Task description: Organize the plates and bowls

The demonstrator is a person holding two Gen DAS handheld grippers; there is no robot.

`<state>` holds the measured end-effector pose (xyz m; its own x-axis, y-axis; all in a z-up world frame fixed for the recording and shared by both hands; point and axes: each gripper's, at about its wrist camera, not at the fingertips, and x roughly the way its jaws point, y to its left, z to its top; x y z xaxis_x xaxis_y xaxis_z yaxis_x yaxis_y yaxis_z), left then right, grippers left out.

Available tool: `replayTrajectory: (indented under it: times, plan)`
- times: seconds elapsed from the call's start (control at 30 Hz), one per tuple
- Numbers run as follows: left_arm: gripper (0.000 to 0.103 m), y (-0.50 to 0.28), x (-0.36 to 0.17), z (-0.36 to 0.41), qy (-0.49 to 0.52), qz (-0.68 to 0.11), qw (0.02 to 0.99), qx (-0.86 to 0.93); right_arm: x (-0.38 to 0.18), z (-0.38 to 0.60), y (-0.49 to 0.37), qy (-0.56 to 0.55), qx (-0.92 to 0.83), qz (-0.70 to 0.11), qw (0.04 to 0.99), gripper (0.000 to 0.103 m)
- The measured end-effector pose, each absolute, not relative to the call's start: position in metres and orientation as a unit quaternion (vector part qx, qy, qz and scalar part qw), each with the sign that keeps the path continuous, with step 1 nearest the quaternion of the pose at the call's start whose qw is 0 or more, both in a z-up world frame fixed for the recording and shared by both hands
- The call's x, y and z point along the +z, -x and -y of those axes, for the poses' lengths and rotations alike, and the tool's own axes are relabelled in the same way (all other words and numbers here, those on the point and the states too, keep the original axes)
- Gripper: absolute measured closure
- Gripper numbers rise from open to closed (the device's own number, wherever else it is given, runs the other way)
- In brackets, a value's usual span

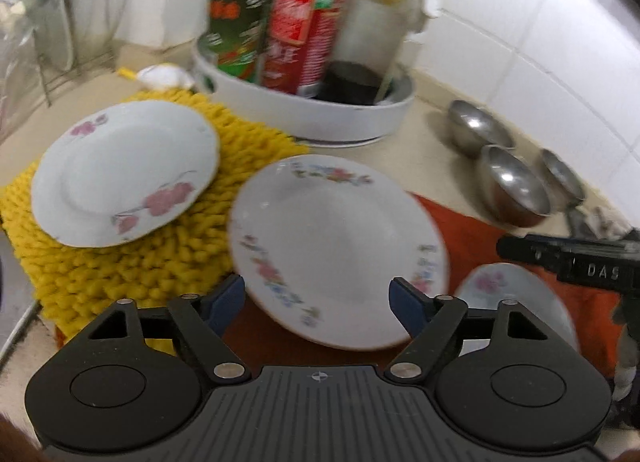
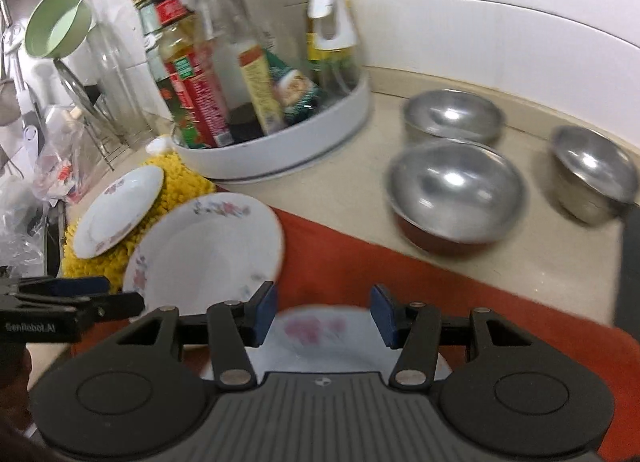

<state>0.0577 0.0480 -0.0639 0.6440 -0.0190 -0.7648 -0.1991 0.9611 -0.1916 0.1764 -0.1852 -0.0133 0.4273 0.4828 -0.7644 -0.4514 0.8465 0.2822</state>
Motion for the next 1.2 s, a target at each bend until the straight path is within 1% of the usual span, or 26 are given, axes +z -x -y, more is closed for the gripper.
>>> replayTrajectory:
  times: [0.07, 0.2, 0.47, 0.5, 0.53, 0.6, 0.63, 0.77, 0.83, 0.9, 0.97, 1.07, 1.17, 1.2]
  plan:
    - [0.022, -0.062, -0.066, -0.053, 0.117, -0.422, 0.897, 0.058, -0.016, 0.166, -0.186, -0.011, 0.282, -0.459, 0.843, 0.056]
    - [0.022, -0.072, -0.071, -0.063, 0.126, -0.424, 0.895, 0.058, -0.024, 0.141, -0.199, 0.001, 0.285, -0.47, 0.835, 0.056]
    - [0.023, -0.096, -0.08, -0.067, 0.126, -0.437, 0.89, 0.044, -0.042, 0.12, -0.216, -0.003, 0.304, -0.502, 0.81, 0.056]
    - [0.022, -0.098, -0.081, -0.066, 0.126, -0.439, 0.889, 0.043, -0.045, 0.119, -0.218, -0.007, 0.306, -0.505, 0.807, 0.057]
    - [0.021, -0.1, -0.082, -0.065, 0.123, -0.44, 0.888, 0.044, -0.047, 0.118, -0.22, -0.01, 0.309, -0.51, 0.802, 0.058]
    - [0.017, -0.104, -0.084, -0.063, 0.12, -0.44, 0.889, 0.043, -0.052, 0.116, -0.222, -0.021, 0.323, -0.519, 0.792, 0.065]
    - [0.017, -0.104, -0.084, -0.062, 0.119, -0.439, 0.889, 0.043, -0.053, 0.115, -0.222, -0.028, 0.329, -0.52, 0.788, 0.066]
    - [0.012, -0.104, -0.088, -0.061, 0.117, -0.435, 0.892, 0.036, -0.054, 0.115, -0.222, -0.036, 0.336, -0.519, 0.785, 0.066]
    - [0.008, -0.102, -0.09, -0.059, 0.114, -0.429, 0.895, 0.028, -0.055, 0.117, -0.223, -0.042, 0.339, -0.519, 0.784, 0.066]
    - [0.0, -0.102, -0.093, -0.056, 0.106, -0.428, 0.898, 0.015, -0.055, 0.118, -0.223, -0.042, 0.343, -0.517, 0.783, 0.066]
    - [0.001, -0.104, -0.094, -0.053, 0.1, -0.426, 0.899, 0.018, -0.056, 0.119, -0.224, -0.049, 0.345, -0.518, 0.781, 0.064]
    - [0.001, -0.105, -0.095, -0.053, 0.106, -0.422, 0.9, 0.024, -0.056, 0.119, -0.227, -0.051, 0.361, -0.52, 0.772, 0.056]
    - [0.002, -0.107, -0.092, -0.058, 0.121, -0.423, 0.898, 0.021, -0.057, 0.12, -0.23, -0.063, 0.361, -0.524, 0.768, 0.057]
    - [0.004, -0.107, -0.092, -0.059, 0.12, -0.424, 0.898, 0.021, -0.056, 0.118, -0.229, -0.056, 0.36, -0.523, 0.77, 0.057]
